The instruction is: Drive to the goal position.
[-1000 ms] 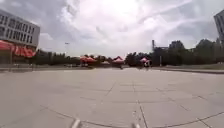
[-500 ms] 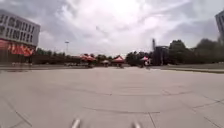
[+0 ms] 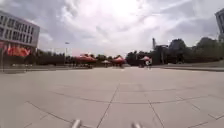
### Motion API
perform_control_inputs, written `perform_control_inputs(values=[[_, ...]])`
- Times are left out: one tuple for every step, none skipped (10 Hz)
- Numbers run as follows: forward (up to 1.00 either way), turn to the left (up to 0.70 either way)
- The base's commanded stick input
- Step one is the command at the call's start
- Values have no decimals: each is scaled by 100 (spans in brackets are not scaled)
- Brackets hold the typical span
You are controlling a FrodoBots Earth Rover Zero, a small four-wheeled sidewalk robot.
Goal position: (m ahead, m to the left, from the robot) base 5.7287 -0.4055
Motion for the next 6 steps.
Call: perform_control_inputs(values=[[85,-35],[85,-31],[85,-7],[85,-1],[85,-1],[85,-1]])
